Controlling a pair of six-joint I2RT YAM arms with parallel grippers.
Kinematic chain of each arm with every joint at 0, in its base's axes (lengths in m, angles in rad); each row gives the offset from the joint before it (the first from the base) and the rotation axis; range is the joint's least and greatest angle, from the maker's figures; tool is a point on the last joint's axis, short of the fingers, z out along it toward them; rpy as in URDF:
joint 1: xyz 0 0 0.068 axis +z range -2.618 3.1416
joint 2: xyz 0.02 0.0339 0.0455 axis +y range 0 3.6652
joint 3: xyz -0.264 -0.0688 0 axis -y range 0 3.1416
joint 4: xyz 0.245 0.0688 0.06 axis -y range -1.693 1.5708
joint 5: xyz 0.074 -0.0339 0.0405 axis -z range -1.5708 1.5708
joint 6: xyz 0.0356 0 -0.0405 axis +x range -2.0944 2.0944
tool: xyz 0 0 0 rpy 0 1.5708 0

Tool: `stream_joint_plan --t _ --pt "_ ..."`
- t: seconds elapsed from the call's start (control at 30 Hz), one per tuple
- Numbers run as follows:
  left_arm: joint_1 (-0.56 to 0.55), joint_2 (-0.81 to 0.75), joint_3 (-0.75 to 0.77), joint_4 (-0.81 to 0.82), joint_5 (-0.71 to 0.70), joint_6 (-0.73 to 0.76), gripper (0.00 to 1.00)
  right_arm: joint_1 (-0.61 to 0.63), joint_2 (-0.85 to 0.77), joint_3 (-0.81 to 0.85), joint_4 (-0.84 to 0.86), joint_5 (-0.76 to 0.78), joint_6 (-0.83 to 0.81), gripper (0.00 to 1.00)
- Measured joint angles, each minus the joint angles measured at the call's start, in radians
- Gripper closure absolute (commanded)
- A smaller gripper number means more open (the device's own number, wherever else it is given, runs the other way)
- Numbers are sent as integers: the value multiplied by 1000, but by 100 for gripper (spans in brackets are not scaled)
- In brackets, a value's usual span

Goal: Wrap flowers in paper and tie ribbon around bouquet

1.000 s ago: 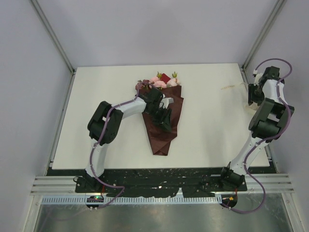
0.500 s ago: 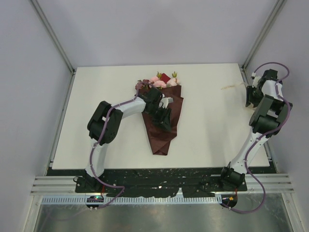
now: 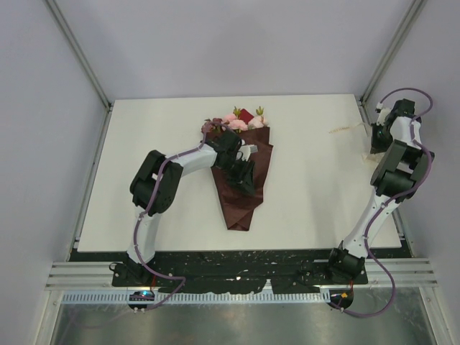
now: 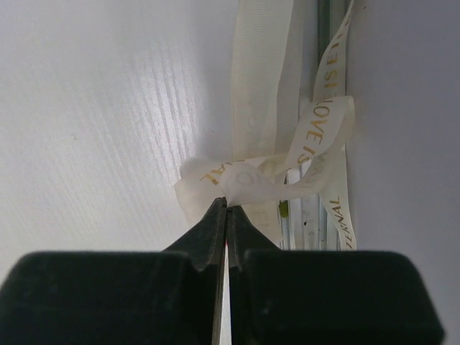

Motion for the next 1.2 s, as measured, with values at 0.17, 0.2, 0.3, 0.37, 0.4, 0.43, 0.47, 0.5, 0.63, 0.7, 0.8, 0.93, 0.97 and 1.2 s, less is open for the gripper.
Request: stream_joint_plan --t 0.17,0.2,0.3,0.37,0.4,0.43,0.47,0.5,0.63,0.7,0.8,0.93,0.97,1.2 --pt "4 0 0 0 0 0 53 0 -1 11 -26 -56 5 94" --pt "6 0 0 0 0 0 53 0 -9 11 -34 -77 10 95" --pt "9 0 0 0 0 0 53 -2 -71 11 -50 -154 27 94" --pt "11 0 0 0 0 0 53 -5 -151 22 -61 -223 49 95" --pt "11 0 0 0 0 0 53 -8 -209 54 -71 -265 66 95" --pt "11 0 0 0 0 0 53 -11 -237 74 -69 -284 74 94" --pt "11 0 0 0 0 0 53 -17 -280 124 -72 -321 94 95" --pt "11 0 0 0 0 0 53 -24 -318 184 -68 -360 116 94" --pt "12 0 0 -1 0 2 53 -65 -448 454 6 -534 248 95" --pt "12 0 0 -1 0 2 54 -79 -505 513 68 -617 330 95" --pt "12 0 -2 0 0 3 54 -85 -613 473 208 -761 497 95" --pt "16 0 -8 5 3 2 54 -69 -712 291 436 -949 756 95" --pt "17 0 -10 5 3 2 54 -68 -728 235 484 -987 811 94" --pt "19 2 -14 10 9 2 54 -79 -707 -19 415 -1109 830 94"
